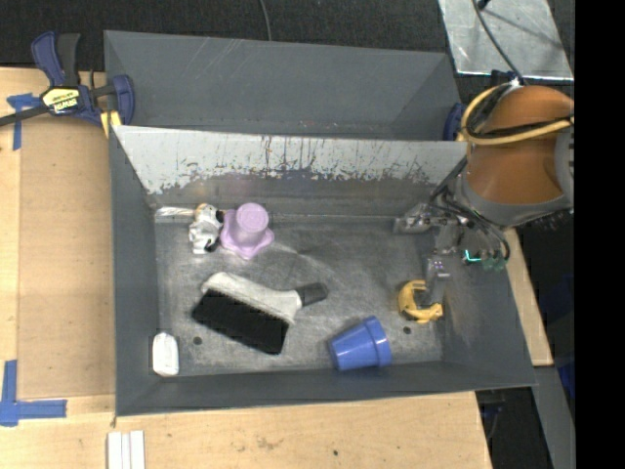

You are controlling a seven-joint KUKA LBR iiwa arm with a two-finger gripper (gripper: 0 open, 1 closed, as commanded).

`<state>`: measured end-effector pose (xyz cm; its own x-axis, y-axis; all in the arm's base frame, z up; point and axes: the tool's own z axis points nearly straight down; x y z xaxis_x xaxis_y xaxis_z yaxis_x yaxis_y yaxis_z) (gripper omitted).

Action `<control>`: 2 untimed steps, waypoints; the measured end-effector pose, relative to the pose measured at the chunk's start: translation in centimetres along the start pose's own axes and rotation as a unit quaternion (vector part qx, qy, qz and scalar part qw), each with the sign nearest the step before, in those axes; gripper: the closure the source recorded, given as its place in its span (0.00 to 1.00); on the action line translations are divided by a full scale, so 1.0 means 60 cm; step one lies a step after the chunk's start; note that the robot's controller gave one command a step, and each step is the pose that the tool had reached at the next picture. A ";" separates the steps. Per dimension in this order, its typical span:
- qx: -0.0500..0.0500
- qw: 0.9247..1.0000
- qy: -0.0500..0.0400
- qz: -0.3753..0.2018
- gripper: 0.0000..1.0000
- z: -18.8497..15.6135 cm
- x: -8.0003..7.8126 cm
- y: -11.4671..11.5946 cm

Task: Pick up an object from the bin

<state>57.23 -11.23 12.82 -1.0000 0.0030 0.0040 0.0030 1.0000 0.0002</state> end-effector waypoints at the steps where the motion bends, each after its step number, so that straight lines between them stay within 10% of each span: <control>1: 0.001 1.000 -0.004 -0.001 0.00 -0.007 -0.003 0.001; 2: 0.001 1.000 -0.002 0.007 0.00 0.017 0.049 -0.080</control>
Offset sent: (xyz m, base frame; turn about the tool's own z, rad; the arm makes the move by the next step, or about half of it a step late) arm -0.0287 -0.0448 -0.0103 0.0086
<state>54.28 -16.03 11.80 -0.9999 0.0172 -0.0004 0.0172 0.9999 -0.0014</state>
